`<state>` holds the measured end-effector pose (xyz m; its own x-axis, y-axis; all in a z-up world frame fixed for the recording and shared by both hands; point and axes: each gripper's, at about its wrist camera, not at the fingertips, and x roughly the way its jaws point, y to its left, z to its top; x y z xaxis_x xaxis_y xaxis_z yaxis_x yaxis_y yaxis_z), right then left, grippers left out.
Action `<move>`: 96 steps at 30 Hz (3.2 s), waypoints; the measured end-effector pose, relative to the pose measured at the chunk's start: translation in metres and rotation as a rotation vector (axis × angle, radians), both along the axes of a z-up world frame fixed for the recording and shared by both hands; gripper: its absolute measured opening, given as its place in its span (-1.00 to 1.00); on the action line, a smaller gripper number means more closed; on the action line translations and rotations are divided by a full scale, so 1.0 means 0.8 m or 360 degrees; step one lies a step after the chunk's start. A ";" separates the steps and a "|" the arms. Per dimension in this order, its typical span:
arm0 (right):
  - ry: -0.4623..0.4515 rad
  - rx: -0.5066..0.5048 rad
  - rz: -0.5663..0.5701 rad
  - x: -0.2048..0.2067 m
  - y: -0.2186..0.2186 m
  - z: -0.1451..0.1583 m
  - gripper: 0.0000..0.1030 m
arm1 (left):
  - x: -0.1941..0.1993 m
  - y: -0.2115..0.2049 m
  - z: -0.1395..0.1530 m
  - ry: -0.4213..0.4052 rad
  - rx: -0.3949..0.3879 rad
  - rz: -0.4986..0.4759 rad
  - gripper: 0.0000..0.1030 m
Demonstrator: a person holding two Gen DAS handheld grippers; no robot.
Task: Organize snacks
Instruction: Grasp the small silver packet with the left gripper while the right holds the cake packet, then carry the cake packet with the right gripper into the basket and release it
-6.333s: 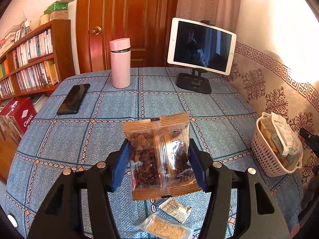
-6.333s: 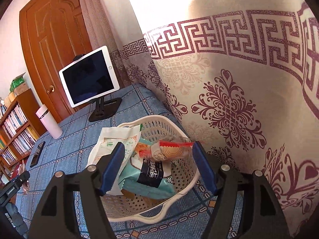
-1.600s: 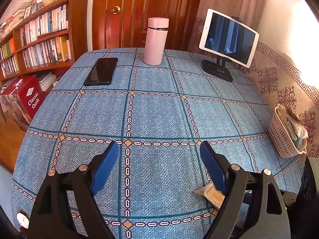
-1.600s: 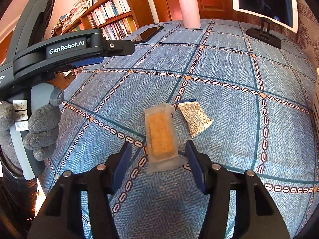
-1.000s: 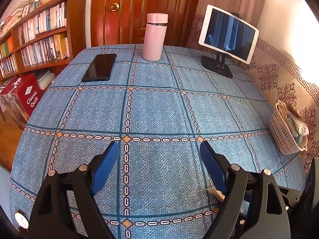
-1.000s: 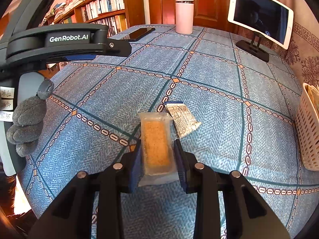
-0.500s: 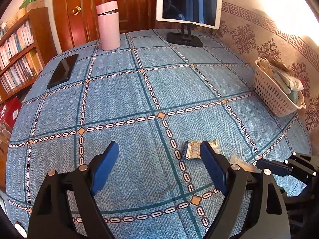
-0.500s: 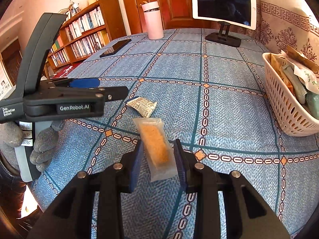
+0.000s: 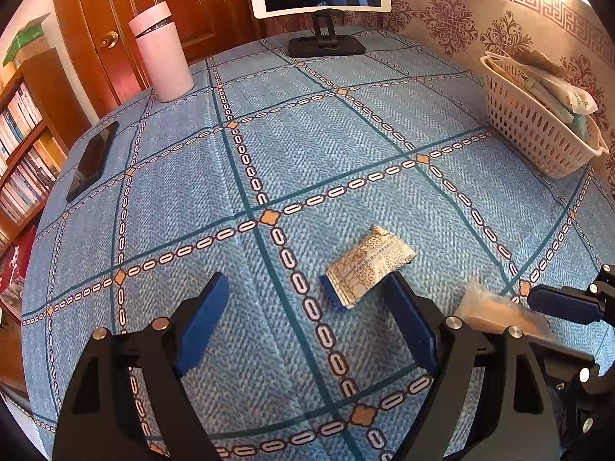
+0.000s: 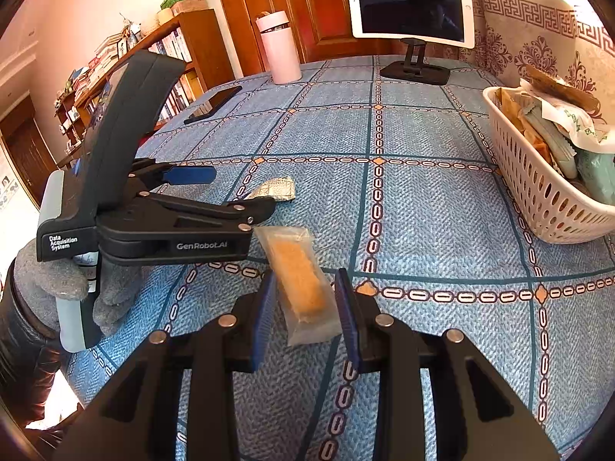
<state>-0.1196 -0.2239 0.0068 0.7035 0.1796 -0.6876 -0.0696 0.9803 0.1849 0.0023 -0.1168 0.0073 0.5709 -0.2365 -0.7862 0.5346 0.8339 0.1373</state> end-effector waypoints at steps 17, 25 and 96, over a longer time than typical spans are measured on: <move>-0.0011 0.0010 -0.0003 -0.004 0.001 -0.002 -0.38 | 0.009 -0.019 0.001 0.0022 -0.0109 -0.0008 -0.28; -0.0007 0.0009 -0.0007 -0.001 0.003 -0.003 -0.38 | 0.006 -0.009 0.010 -0.0038 -0.0134 0.0081 -0.54; -0.0378 0.0129 -0.0522 -0.053 -0.142 0.096 -0.39 | -0.035 -0.025 0.067 -0.0170 -0.0212 0.0035 -0.54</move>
